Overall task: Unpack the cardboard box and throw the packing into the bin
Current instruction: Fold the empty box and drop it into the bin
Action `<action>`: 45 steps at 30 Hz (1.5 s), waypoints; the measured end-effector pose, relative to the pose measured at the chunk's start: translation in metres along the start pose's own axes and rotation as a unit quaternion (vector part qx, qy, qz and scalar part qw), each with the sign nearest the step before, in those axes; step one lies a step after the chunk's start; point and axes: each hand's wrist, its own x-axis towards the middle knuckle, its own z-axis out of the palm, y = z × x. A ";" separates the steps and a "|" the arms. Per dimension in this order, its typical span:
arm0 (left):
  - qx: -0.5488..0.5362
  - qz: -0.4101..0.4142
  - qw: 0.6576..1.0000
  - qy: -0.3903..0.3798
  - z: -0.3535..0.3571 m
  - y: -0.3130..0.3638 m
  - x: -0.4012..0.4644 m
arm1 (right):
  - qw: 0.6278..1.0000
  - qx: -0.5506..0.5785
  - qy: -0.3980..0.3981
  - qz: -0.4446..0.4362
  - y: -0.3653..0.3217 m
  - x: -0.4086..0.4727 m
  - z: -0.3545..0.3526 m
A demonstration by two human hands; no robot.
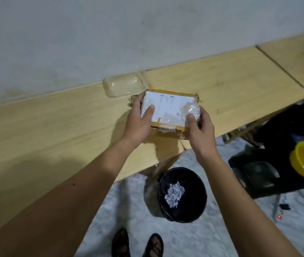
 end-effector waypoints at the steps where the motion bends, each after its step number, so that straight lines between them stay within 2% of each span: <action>1: -0.003 -0.002 1.000 -0.023 0.021 0.000 -0.005 | 1.000 0.002 0.021 0.012 0.009 -0.005 -0.020; 7: 0.009 -0.017 0.991 -0.130 0.121 -0.005 -0.055 | 0.988 0.015 0.122 0.090 0.061 -0.044 -0.113; 13: 0.057 -0.031 0.977 -0.202 0.181 -0.045 -0.108 | 0.970 0.042 0.184 0.156 0.121 -0.083 -0.162; 22: 0.114 -0.115 0.956 -0.246 0.182 -0.105 -0.131 | 0.959 -0.001 0.157 0.236 0.188 -0.107 -0.157; 25: 0.151 -0.096 0.951 -0.251 0.174 -0.104 -0.125 | 0.962 -0.017 0.152 0.225 0.195 -0.103 -0.152; 29: 0.133 -0.051 0.958 -0.250 0.167 -0.097 -0.107 | 0.973 -0.020 0.130 0.189 0.184 -0.088 -0.142; 33: 0.094 -0.009 0.970 -0.225 0.156 -0.075 -0.085 | 0.985 -0.006 0.104 0.135 0.156 -0.069 -0.126; 38: 0.095 0.042 0.986 -0.127 0.107 -0.056 -0.041 | 0.997 -0.004 0.049 0.057 0.113 -0.040 -0.093; 45: 0.138 0.010 0.989 0.050 -0.026 -0.078 0.022 | 0.997 -0.019 -0.060 -0.042 0.059 0.017 0.006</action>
